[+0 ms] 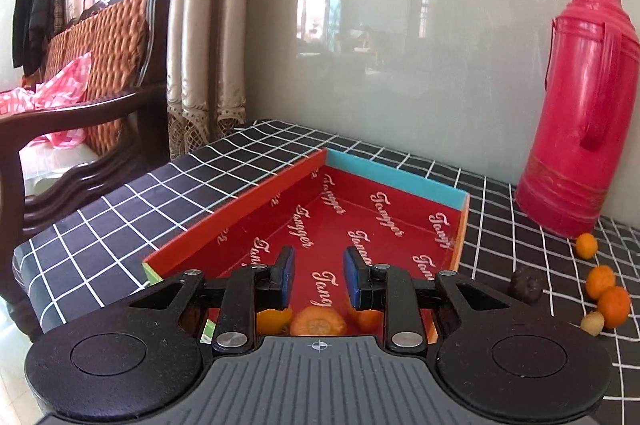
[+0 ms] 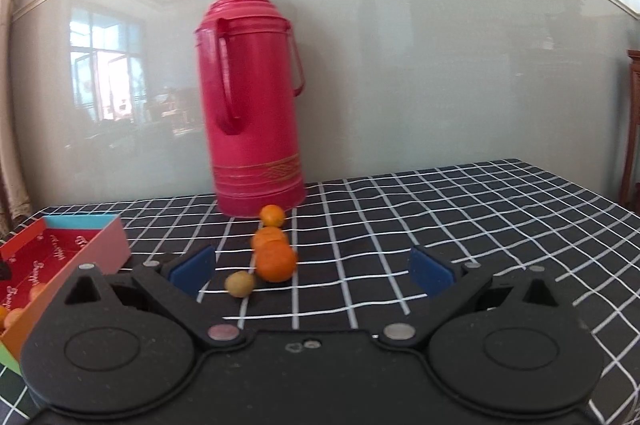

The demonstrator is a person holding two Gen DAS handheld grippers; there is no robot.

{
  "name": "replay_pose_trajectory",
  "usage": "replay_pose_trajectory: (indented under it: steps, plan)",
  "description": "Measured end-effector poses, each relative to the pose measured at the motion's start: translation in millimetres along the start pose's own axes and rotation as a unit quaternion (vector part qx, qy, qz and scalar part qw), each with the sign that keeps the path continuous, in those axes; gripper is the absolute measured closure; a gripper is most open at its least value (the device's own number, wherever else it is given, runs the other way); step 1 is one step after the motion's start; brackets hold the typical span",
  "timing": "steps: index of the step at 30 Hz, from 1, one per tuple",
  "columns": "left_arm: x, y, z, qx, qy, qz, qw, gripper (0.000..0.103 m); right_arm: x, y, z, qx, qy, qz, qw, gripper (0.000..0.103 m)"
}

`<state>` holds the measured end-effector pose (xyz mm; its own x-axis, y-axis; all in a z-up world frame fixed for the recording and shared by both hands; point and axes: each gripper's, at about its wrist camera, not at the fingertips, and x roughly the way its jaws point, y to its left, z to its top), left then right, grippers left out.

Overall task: Organize fruits
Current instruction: 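Carry the carrot chunk with the left tool into the box and release, then grasp the second dark brown fruit with the right tool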

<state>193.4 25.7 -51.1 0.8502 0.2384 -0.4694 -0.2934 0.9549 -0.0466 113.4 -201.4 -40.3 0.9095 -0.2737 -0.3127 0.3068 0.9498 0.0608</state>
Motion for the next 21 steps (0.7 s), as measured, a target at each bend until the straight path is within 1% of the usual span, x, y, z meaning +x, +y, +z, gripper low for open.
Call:
replay_pose_trajectory:
  steps: [1, 3, 4, 5, 7, 8, 9, 11, 14, 17, 19, 20, 21]
  plan:
    - [-1.8, 4.8, 0.5, -0.003, -0.004, 0.002, 1.0, 0.074, 2.6, 4.4, 0.0, -0.005, 0.003, 0.008, 1.0, 0.006]
    - [-3.8, 14.3, 2.3, -0.011, -0.01, 0.008, 0.9999, 0.061, 8.5, 14.0, -1.6, -0.014, 0.013, 0.023, 1.0, 0.006]
    - [-4.6, 19.3, 3.0, -0.015, -0.013, 0.013, 0.9997, 0.048, 11.8, 19.0, -2.7, -0.017, 0.019, 0.029, 0.999, 0.006]
    - [-6.7, 24.7, 3.1, -0.019, -0.019, 0.022, 0.9994, 0.04, 14.9, 23.5, -3.9, -0.02, 0.025, 0.037, 0.999, 0.006]
    - [-11.0, 35.8, 4.3, -0.022, -0.034, 0.04, 0.9984, 0.036, 21.1, 33.9, -7.1, -0.026, 0.034, 0.055, 0.998, 0.006]
    - [-13.0, 41.3, 4.9, -0.026, -0.042, 0.047, 0.9977, 0.031, 23.9, 40.3, -9.0, -0.03, 0.037, 0.063, 0.997, 0.006]
    - [-14.6, 47.3, 5.4, -0.031, -0.049, 0.055, 0.9968, 0.029, 27.1, 45.9, -10.3, -0.034, 0.042, 0.073, 0.996, 0.006]
    - [-15.6, 58.2, 5.9, -0.038, -0.054, 0.074, 0.9951, 0.019, 33.5, 57.5, -11.6, -0.04, 0.052, 0.088, 0.994, 0.007]
    - [-12.8, 74.3, 5.9, -0.046, -0.051, 0.09, 0.9935, 0.015, 42.6, 74.9, -11.0, -0.052, 0.067, 0.112, 0.99, 0.01]
    - [-10.6, 88.2, 4.7, -0.054, -0.042, 0.102, 0.9925, 0.01, 52.9, 88.6, -6.7, -0.062, 0.079, 0.12, 0.988, 0.012]
    - [-10.3, 98.2, 4.5, -0.061, -0.041, 0.112, 0.9909, 0.007, 61.8, 96.7, -4.9, -0.064, 0.093, 0.124, 0.986, 0.017]
    - [-10.3, 103.1, 4.5, -0.066, -0.043, 0.118, 0.9899, 0.006, 66.8, 99.5, -3.6, -0.063, 0.1, 0.125, 0.985, 0.022]
    - [-10.4, 108.0, 4.7, -0.071, -0.044, 0.124, 0.9887, 0.006, 72.1, 101.9, -3.1, -0.061, 0.108, 0.124, 0.985, 0.025]
